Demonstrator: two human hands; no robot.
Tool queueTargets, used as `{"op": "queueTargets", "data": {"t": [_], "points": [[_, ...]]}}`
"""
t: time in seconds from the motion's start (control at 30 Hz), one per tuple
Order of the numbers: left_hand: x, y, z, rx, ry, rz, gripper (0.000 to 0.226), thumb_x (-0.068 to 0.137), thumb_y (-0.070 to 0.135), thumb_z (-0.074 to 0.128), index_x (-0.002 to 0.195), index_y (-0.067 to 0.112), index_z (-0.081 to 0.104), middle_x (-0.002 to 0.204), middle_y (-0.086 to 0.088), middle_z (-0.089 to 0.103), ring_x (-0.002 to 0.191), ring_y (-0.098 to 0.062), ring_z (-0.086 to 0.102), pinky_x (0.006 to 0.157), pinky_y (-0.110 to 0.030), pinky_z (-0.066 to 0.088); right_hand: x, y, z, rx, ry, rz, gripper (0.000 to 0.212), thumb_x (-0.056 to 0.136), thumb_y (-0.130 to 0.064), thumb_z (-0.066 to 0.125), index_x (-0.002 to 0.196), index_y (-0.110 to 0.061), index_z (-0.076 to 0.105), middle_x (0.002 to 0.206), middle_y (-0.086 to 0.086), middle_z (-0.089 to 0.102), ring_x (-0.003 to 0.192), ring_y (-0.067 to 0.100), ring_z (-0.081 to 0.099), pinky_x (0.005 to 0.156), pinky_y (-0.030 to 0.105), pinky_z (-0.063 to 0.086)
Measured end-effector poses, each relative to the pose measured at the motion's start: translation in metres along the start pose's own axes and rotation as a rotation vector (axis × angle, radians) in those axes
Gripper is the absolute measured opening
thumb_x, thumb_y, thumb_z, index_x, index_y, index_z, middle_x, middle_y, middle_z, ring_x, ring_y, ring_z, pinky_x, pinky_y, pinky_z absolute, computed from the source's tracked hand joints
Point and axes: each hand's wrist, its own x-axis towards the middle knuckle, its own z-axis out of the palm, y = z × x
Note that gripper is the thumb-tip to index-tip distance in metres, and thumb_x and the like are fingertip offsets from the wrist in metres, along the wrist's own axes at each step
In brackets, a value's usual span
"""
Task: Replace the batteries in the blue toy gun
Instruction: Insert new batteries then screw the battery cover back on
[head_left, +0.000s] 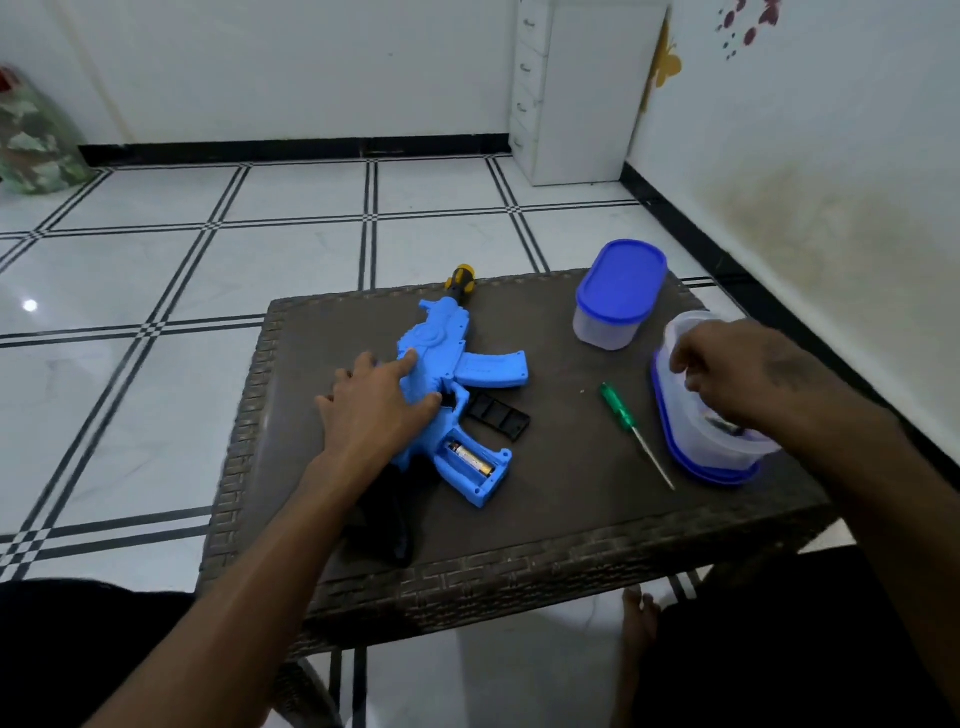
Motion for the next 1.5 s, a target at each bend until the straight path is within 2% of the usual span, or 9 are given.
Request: {"op": "queueTargets", "data": {"t": [0.13,0.33,0.63,0.77,0.9,0.97,1.1,1.23,1.5], "points": [[-0.005,0.029,0.012,0.008,0.189,0.208,0.057,0.086,0.041,0.056,0.141,0.025,0.047,0.149,-0.007,0.038,0.136,-0.034,0.032,0.107,-0.049,0.028,0.011,0.031,0.001,-0.039,-0.116,0.078,0.028,0.083,-0.003,0.066,0.107,-0.018,0.065,0.109,0.009,0.066,0.094,0.025,0.064,0.085,0.041,0.056],[-0.024,0.095,0.028,-0.195,0.064,0.535,0.045,0.082,0.030,0.053,0.124,0.020,0.065,0.128,0.002,0.063,0.121,-0.022,0.053,0.103,-0.039,0.042,0.016,0.031,0.011,-0.064,-0.357,0.058,0.027,0.081,-0.013,0.073,0.105,-0.019,0.061,0.107,0.007,0.063,0.089,0.023,0.063,0.071,0.030,0.051],[-0.046,0.140,0.055,-0.158,-0.216,0.752,0.048,0.090,0.019,0.053,0.137,0.032,0.051,0.128,0.002,0.062,0.120,-0.016,0.051,0.101,-0.038,0.044,0.010,0.031,0.027,-0.085,-0.074,-0.010,0.013,0.088,-0.023,0.063,0.098,-0.016,0.059,0.096,0.008,0.064,0.079,0.024,0.060,0.068,0.030,0.047],[-0.036,0.128,0.048,-0.182,-0.132,0.687,0.050,0.092,0.025,0.055,0.141,0.032,0.045,0.134,0.004,0.058,0.125,-0.015,0.049,0.103,-0.040,0.043,0.004,0.036,0.020,0.064,0.202,-0.023,0.008,0.090,-0.019,0.064,0.097,-0.021,0.065,0.091,0.005,0.068,0.076,0.019,0.058,0.065,0.026,0.040],[-0.017,0.091,0.028,-0.248,0.069,0.500,0.039,0.089,0.023,0.057,0.128,0.021,0.062,0.124,-0.002,0.065,0.113,-0.022,0.058,0.094,-0.038,0.047,-0.014,0.007,0.005,0.303,0.374,-0.154,0.016,0.087,-0.013,0.066,0.101,-0.016,0.072,0.090,0.002,0.071,0.078,0.015,0.062,0.071,0.021,0.044],[-0.010,0.065,0.020,-0.177,0.166,0.385,0.038,0.085,0.027,0.053,0.119,0.016,0.066,0.119,-0.006,0.065,0.109,-0.028,0.059,0.092,-0.043,0.047,-0.022,-0.021,0.001,0.484,0.319,-0.224,0.017,0.083,-0.010,0.068,0.097,-0.018,0.072,0.082,-0.002,0.068,0.073,0.011,0.061,0.070,0.020,0.046],[-0.010,0.016,0.015,0.123,0.102,0.135,0.057,0.091,0.038,0.052,0.144,0.021,0.039,0.147,-0.013,0.038,0.136,-0.036,0.033,0.110,-0.052,0.028,-0.026,-0.072,0.016,0.751,0.091,-0.310,0.019,0.082,-0.005,0.066,0.098,-0.016,0.069,0.083,0.004,0.069,0.074,0.020,0.067,0.073,0.038,0.056],[-0.011,-0.009,0.014,0.065,0.028,0.138,0.062,0.093,0.050,0.046,0.147,0.022,0.032,0.154,-0.014,0.027,0.129,-0.040,0.041,0.102,-0.047,0.040,-0.027,-0.107,0.036,0.891,0.020,-0.350,0.020,0.084,-0.007,0.067,0.101,-0.016,0.066,0.083,0.004,0.068,0.071,0.023,0.068,0.070,0.040,0.057],[-0.010,-0.015,0.013,0.101,-0.005,0.174,0.070,0.092,0.062,0.038,0.150,0.026,0.025,0.160,-0.011,0.016,0.139,-0.035,0.031,0.106,-0.046,0.036,-0.025,-0.130,0.046,1.111,-0.062,-0.347,0.019,0.081,-0.005,0.075,0.097,-0.013,0.068,0.088,0.010,0.070,0.075,0.022,0.072,0.071,0.035,0.061]]}}
